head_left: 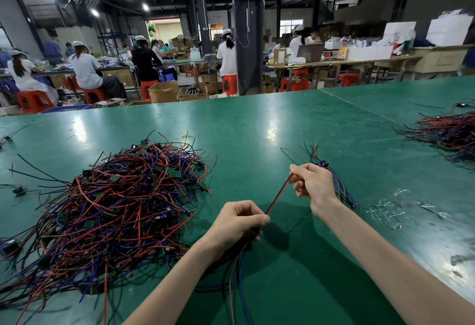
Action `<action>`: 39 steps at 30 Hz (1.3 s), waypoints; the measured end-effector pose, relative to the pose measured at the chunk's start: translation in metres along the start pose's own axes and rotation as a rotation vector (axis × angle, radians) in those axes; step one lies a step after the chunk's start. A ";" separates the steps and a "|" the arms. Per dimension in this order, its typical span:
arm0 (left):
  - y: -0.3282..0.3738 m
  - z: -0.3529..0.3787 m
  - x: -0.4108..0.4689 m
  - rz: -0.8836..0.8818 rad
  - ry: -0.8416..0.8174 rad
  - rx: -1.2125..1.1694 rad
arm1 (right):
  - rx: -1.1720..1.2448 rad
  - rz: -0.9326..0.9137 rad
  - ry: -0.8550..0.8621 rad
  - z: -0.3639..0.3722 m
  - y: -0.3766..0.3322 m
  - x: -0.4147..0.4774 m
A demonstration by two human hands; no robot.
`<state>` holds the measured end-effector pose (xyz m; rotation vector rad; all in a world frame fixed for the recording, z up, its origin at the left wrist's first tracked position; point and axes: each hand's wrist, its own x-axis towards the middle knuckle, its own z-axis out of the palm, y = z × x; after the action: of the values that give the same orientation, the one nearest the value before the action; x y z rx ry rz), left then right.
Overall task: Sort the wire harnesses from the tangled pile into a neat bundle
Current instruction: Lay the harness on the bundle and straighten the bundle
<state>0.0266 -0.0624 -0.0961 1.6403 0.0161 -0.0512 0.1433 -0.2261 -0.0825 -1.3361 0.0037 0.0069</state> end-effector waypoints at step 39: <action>0.008 -0.002 -0.002 0.023 0.082 -0.065 | -0.003 0.150 -0.243 0.003 -0.006 -0.011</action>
<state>0.0247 -0.0607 -0.0880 1.5764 0.0614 0.0344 0.1325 -0.2249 -0.0758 -1.3285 -0.1022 0.2964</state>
